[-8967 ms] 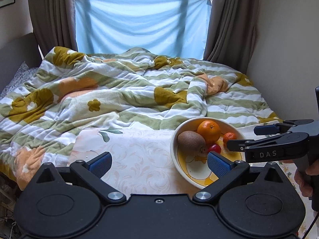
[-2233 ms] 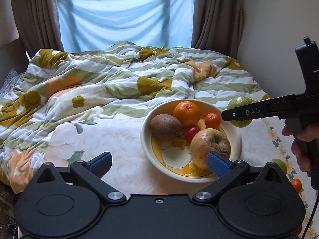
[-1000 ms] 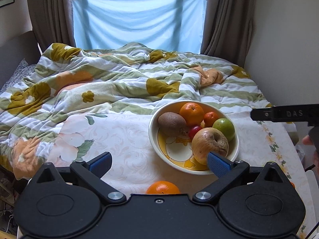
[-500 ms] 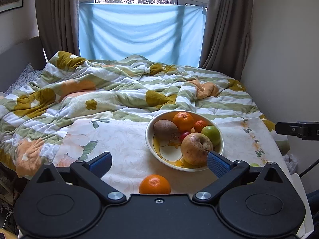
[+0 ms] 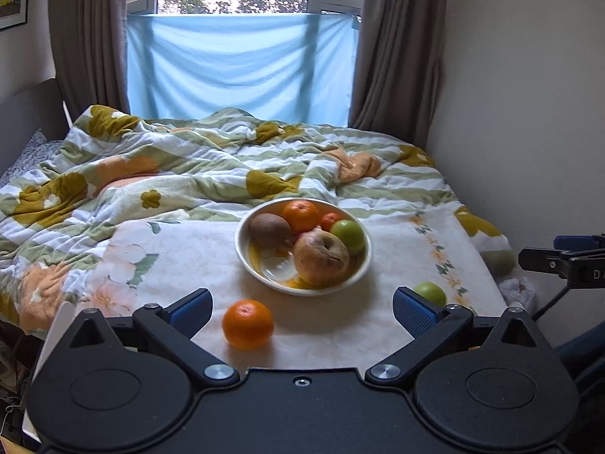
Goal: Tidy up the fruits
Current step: 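Move both tools toward the red cherry tomato and tangerine on the sheet, then grasp the red cherry tomato with the left tool while the right tool grasps a tangerine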
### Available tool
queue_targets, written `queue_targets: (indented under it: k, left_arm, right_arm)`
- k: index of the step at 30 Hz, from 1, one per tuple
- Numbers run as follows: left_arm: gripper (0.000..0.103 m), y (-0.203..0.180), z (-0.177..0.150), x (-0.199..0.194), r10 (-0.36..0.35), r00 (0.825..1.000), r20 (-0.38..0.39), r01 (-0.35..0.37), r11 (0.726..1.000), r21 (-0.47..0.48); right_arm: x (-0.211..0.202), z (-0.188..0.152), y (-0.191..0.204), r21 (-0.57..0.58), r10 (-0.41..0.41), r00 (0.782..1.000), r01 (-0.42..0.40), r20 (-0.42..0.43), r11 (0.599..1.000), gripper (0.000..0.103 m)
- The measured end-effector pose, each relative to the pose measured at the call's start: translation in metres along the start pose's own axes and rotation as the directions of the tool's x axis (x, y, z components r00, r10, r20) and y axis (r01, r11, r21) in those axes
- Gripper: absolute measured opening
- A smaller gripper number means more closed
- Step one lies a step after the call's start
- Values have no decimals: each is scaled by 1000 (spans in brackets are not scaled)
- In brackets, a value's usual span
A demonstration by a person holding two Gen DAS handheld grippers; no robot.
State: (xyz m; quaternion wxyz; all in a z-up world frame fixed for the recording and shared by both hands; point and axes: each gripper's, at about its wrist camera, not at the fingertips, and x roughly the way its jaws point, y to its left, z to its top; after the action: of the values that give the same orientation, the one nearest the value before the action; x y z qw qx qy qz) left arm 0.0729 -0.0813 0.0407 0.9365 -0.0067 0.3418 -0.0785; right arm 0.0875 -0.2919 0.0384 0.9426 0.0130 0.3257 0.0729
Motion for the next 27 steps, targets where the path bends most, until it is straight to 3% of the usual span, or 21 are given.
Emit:
queue_targets:
  k: [6,11,20,23,27]
  left_arm:
    - [103,-28,-15,11,-83,994,-65,87,995,50]
    - [103,-56,-31,31,-159,978,-137,176,978,116]
    - [102,-103,-64,74,-282,917,-283,354,902,247]
    - [101,-116,-77,90,-312,893,-324,401,879,259]
    - [92,-132,-87,107,-345,868,-358,447,857,256]
  right_arm:
    - [-8,-21,-17,-36,-30,999,29,-20,999,103]
    - [2,-38,-33,-81,-51,997,47,-53,996,103]
    - [44,-64,-57,-102,-19,987,2,-158,995,103]
    - [58,-72,-62,-98,-3,981,-16,-192,995,98]
    - [72,-79,-65,-105,15,973,-40,-230,994,94]
